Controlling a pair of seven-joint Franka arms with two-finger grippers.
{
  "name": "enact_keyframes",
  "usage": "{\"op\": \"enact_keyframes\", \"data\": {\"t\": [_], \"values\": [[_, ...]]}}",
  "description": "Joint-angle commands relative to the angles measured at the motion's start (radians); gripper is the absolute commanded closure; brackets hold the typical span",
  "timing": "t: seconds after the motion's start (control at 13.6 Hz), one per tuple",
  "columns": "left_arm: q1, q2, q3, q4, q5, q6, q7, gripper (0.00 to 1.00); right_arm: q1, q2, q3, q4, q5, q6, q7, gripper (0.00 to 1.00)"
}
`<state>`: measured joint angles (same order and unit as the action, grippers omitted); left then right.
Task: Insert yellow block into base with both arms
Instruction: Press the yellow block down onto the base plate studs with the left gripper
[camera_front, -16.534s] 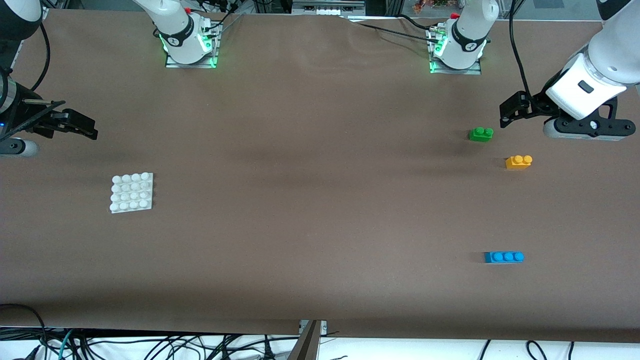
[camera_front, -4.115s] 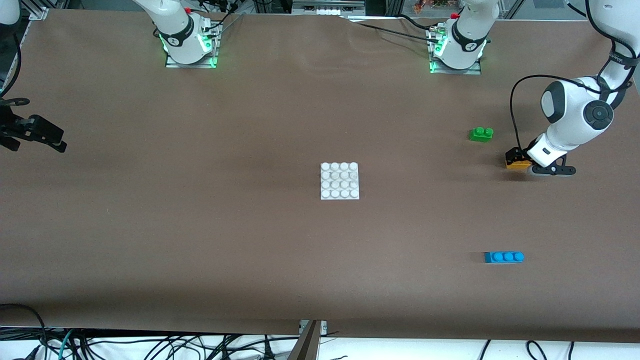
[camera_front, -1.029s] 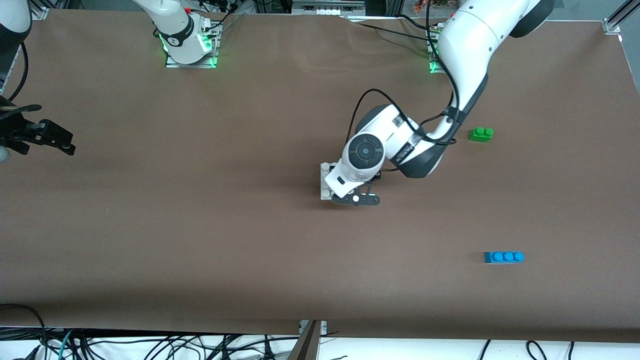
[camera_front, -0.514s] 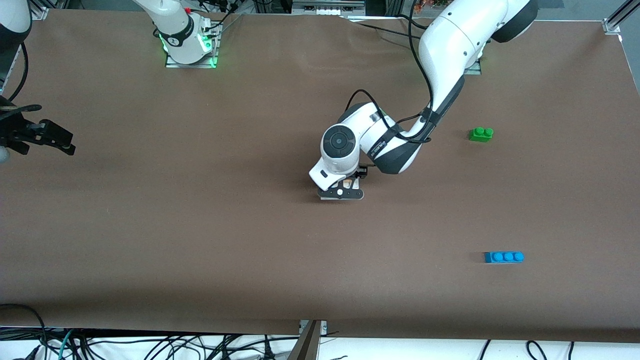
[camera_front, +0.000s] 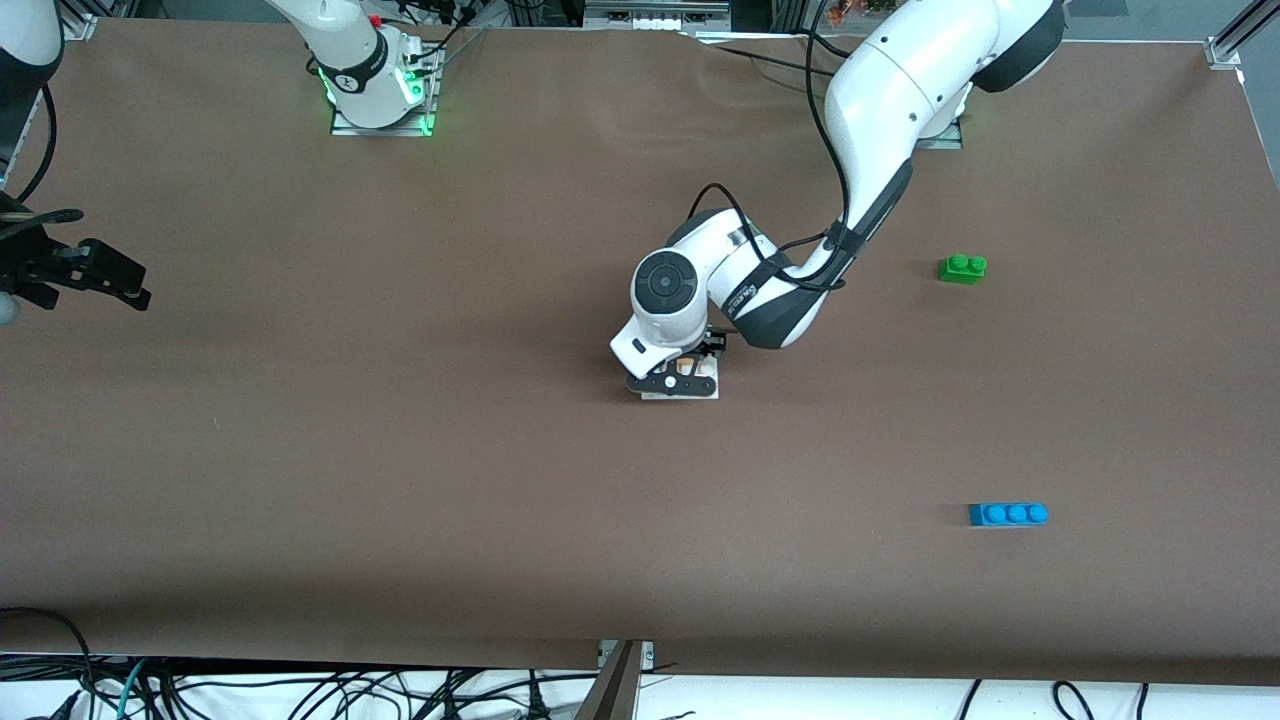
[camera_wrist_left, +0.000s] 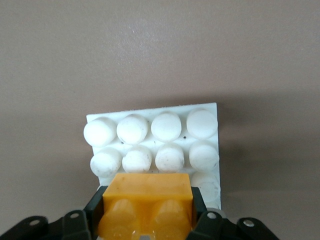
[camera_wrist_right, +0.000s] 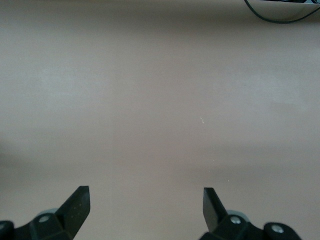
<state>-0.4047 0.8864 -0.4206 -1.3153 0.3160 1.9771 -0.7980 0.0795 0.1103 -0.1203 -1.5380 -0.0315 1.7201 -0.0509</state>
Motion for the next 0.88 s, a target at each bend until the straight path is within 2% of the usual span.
{"op": "enact_keyframes", "data": {"t": [0.0, 0.81], "values": [[-0.008, -0.006, 0.008, -0.015, 0.032, 0.009, -0.024, 0.78, -0.007, 0.006, 0.002, 0.018, 0.009, -0.016, -0.01, 0.0], [-0.025, -0.004, 0.008, -0.051, 0.034, 0.045, -0.072, 0.78, -0.006, 0.006, 0.002, 0.018, 0.009, -0.016, -0.01, 0.0]]}}
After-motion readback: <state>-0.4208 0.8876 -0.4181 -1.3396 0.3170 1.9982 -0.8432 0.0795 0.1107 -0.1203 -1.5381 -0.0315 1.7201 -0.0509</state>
